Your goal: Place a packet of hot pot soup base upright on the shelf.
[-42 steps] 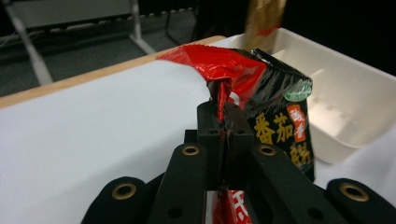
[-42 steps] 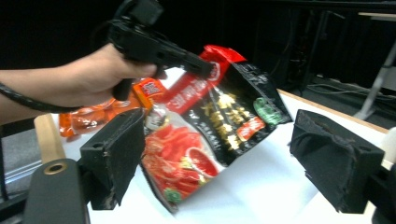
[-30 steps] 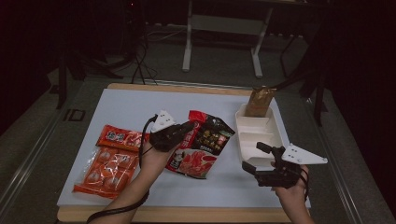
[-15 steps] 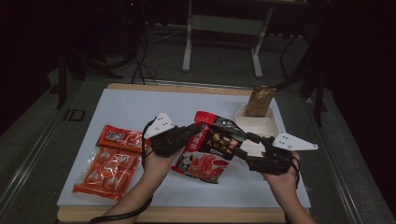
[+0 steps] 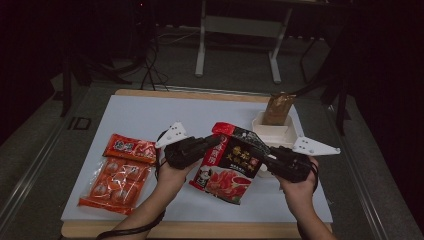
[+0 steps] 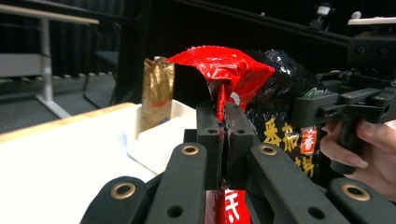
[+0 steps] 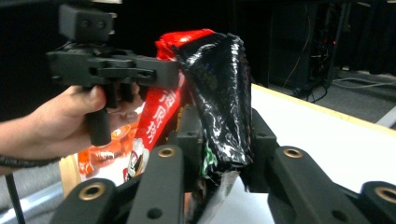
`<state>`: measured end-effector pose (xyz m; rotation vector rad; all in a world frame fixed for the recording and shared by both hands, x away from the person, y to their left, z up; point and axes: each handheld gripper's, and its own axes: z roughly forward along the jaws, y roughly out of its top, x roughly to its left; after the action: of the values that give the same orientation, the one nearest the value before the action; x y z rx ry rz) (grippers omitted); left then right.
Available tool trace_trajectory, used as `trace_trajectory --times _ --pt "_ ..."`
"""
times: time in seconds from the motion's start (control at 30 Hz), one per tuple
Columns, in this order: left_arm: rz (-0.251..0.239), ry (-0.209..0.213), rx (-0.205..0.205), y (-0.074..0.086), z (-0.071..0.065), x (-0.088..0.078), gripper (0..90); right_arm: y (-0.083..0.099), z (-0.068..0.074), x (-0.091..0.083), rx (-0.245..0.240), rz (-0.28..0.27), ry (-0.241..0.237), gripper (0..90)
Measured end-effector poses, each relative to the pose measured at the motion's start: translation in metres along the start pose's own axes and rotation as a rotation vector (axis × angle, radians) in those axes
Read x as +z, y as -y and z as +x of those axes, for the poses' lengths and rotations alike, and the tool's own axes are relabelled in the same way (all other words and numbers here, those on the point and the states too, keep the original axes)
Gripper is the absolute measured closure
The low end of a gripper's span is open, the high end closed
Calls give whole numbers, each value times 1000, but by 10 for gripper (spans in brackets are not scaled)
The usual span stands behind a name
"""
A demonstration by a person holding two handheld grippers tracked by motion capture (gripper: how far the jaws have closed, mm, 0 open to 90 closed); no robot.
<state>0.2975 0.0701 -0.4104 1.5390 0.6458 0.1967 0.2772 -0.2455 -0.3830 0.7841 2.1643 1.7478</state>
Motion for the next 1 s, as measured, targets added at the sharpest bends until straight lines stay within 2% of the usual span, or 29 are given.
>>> trace_trajectory --times 0.07,0.23,0.27,0.47,0.53,0.57,0.63,0.7,0.73,0.8,0.87,0.9,0.93,1.0 --pt "0 19 -19 2 3 -1 878 -2 3 0 -8 6 -3 756" --pt "3 34 -22 3 5 -2 848 -8 4 1 -24 31 -14 764" --pt "12 26 -3 3 3 -3 848 -9 3 1 -27 33 -16 764" --pt "27 38 11 -2 -1 -5 810 -18 3 -4 -60 42 -31 768" --pt "28 43 13 -5 -2 -6 761 -22 4 -7 -69 33 -33 768" --pt "31 30 24 -6 -3 -7 719 -23 3 -8 -72 29 -30 768" --pt "43 24 23 -8 -3 -8 615 -26 3 -11 -75 19 -28 768" --pt "59 0 17 -8 -4 -11 506 -30 1 -13 -83 15 -23 768" --pt "72 1 10 -8 -4 -12 489 -31 0 -15 -81 12 -27 767" --pt "86 -15 26 -5 -6 -15 384 -35 -4 -16 -84 18 -31 767" --pt "88 14 33 -3 -6 -21 356 -37 -8 -17 -83 20 -41 766" --pt "87 17 31 -2 -6 -24 275 -38 -9 -18 -85 22 -37 767" --pt "89 28 25 -2 -6 -26 267 -39 -11 -19 -86 25 -36 766" --pt "91 19 27 0 -6 -31 226 -40 -14 -20 -85 19 -30 766"
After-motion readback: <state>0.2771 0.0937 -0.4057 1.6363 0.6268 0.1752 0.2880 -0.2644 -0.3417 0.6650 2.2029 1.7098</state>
